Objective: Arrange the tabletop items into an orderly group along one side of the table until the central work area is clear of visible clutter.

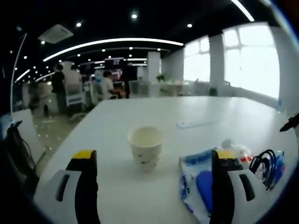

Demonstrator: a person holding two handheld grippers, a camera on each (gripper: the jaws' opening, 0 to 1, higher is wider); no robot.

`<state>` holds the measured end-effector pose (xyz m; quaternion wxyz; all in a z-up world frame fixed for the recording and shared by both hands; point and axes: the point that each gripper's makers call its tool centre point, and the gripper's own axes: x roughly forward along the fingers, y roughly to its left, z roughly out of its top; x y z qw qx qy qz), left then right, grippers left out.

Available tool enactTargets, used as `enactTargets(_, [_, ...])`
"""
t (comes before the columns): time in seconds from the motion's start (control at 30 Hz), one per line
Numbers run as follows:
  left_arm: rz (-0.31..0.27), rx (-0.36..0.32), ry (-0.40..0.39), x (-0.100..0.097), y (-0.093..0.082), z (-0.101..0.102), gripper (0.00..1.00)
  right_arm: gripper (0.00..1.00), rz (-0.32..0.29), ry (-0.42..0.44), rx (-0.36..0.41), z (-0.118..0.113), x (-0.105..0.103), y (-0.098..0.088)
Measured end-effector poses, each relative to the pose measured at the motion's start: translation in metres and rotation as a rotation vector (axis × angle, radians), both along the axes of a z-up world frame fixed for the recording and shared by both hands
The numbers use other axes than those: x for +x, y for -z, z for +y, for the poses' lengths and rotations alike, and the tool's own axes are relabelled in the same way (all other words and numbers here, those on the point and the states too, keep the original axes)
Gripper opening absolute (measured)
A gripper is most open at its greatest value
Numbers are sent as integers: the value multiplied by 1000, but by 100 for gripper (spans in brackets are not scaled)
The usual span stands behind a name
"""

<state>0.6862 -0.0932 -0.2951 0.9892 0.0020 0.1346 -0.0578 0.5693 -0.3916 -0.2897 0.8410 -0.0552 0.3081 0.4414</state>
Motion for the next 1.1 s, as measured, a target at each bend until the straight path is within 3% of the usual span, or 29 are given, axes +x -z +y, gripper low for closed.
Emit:
enactTargets(0.1, [-8,8,13,-4,-7,-6,99,99,7,-8,23,2,0,-5])
enactTargets(0.3, [-14,-42,43,-10,-19,-16,99,99,-5,-18,20,2,0,-8])
enactTargets(0.57, [11,16,95,-29,-26,-30,99,99,-4,-23,35,5,1,-12])
enactTargets(0.9, [-2,56,189,-56,-41,-52,99,97,0,-31,56,10,1,-15])
enactTargets(1.1, [6,24,219,-74,-45,-62,99,98,-10,-44,53,14,2,-15])
